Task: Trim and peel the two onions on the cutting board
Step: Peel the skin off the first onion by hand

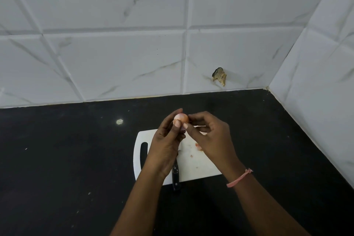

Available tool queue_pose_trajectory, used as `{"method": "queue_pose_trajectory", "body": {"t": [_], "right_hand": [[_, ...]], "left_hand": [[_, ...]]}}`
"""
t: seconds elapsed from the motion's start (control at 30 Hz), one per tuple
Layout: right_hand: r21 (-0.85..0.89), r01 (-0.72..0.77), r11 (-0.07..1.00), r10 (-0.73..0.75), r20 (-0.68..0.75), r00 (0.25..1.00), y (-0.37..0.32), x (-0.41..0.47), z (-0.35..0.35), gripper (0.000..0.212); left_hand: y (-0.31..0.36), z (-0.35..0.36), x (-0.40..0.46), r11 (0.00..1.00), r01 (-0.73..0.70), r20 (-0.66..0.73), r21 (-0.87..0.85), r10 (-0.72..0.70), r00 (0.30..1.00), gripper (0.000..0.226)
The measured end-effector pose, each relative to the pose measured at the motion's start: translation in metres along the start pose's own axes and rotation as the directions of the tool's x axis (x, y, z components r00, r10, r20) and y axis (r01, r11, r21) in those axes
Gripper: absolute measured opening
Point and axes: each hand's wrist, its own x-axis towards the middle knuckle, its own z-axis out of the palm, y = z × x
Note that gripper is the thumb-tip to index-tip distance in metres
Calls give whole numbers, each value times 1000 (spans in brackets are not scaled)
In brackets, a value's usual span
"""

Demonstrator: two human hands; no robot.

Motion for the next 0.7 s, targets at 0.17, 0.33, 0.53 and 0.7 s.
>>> {"method": "queue_pose_trajectory", "body": {"t": [0.17,0.33,0.53,0.7], "right_hand": [[77,39,996,-34,-63,997,0,-2,3,17],[57,82,995,-77,-90,993,4,-1,3,8],[15,123,992,-120,-142,983,6,-1,6,8],[37,89,995,-82,-169,982,5,1,9,7]], "left_hand": [[0,5,1,996,8,-9,-86,-9,1000,33],[-2,7,2,991,8,-6,-136,-8,1000,33],[-2,6,2,991,2,-12,-133,-4,1000,36],[-1,5,1,995,17,-39,-100,-21,999,36]]}}
